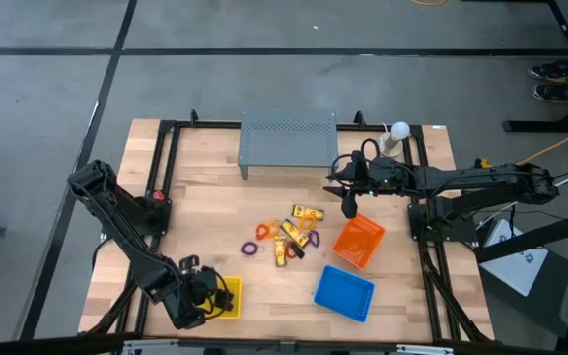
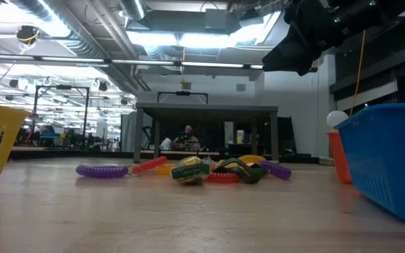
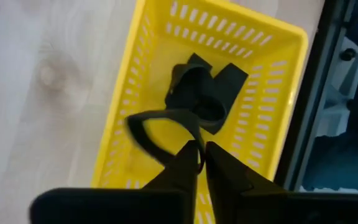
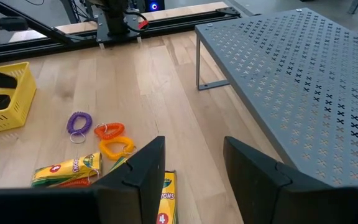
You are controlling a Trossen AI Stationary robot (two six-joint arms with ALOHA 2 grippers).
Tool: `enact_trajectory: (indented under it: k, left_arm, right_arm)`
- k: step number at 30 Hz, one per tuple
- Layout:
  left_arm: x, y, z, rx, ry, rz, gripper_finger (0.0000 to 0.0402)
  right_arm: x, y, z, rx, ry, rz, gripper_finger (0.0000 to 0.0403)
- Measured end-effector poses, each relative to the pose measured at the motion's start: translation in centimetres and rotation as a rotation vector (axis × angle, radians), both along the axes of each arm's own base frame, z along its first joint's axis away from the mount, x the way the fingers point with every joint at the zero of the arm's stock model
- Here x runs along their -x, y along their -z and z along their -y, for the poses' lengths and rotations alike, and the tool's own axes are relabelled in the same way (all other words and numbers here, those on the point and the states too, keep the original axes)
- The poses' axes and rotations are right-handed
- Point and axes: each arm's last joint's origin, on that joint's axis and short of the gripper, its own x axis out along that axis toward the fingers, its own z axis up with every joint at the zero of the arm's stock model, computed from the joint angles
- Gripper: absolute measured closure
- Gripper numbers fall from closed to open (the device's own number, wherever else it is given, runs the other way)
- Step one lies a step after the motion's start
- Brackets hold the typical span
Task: Pick & Place Office Desk Supplies
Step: Put the black rubber band into the yellow basket
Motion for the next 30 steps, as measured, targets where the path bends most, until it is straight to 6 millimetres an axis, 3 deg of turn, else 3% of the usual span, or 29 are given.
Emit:
enact_trajectory:
  k: [9, 16, 21, 30]
  left_arm:
    - [-0.1, 0.0, -0.1, -0.018, 0.000, 0.015, 0.0278]
    - [-1.3, -0.1, -1.2, -0.135, 0.060, 0.092, 0.0250]
    - [-3.8, -0.2, -3.9, -0.287, 0.056, 0.159, 0.0253]
    - [-10.3, -0.6, -9.7, -0.367, 0.183, 0.314, 0.0260]
  right_arm:
    - [0.0, 0.0, 0.0, 0.000, 0.000, 0.000, 0.0238]
    - [0.0, 0.0, 0.0, 0.000, 0.000, 0.000, 0.0238]
    - [0.0, 0.0, 0.0, -0.002, 0.001, 0.000, 0.0238]
    - [-0.2, -0.4, 0.0, 0.013, 0.000, 0.048, 0.0238]
